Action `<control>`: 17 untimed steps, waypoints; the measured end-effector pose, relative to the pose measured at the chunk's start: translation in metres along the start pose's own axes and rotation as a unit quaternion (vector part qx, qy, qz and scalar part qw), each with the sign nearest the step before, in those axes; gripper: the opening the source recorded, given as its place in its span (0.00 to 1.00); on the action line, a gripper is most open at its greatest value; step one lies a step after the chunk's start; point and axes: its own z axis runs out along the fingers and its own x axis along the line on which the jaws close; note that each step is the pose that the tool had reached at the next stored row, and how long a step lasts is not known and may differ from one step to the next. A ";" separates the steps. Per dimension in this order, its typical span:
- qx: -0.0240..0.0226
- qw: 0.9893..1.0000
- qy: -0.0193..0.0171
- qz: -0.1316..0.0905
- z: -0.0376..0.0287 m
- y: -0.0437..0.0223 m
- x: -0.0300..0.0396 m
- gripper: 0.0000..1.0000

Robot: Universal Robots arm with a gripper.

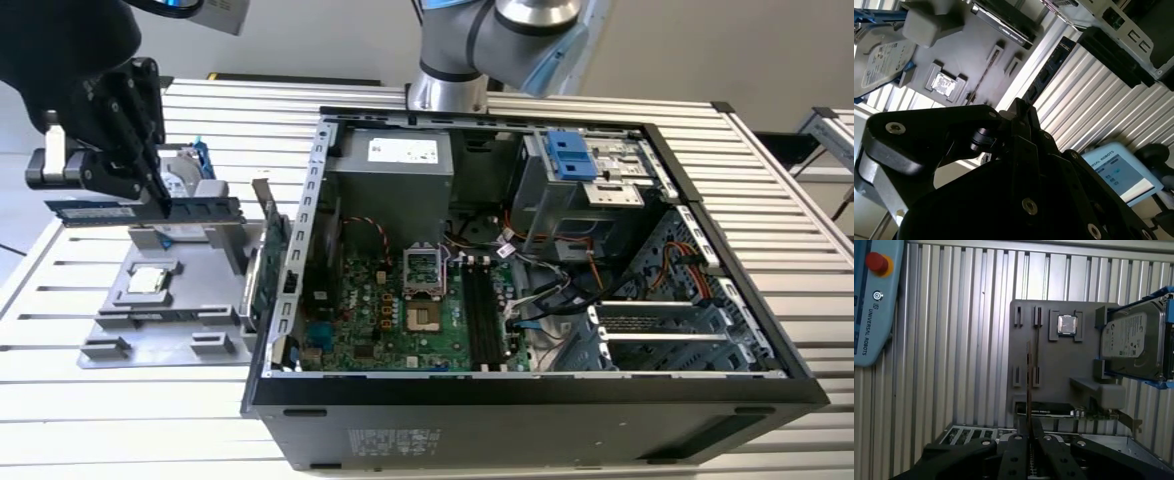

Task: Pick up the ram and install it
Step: 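Pick up the ram and move it above insertion slot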

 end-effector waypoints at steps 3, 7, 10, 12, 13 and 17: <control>0.000 1.000 0.000 0.000 -0.0001 -0.0042 0.0002 0.00; 0.000 1.000 0.000 0.000 -0.0003 -0.0097 0.0005 0.00; 0.000 1.000 0.000 0.000 -0.0005 -0.0137 0.0007 0.00; 0.000 1.000 0.000 0.000 -0.0006 -0.0163 0.0008 0.00; 0.000 1.000 0.000 0.000 -0.0006 -0.0176 0.0009 0.00; 0.000 1.000 0.000 0.000 -0.0008 -0.0226 0.0011 0.00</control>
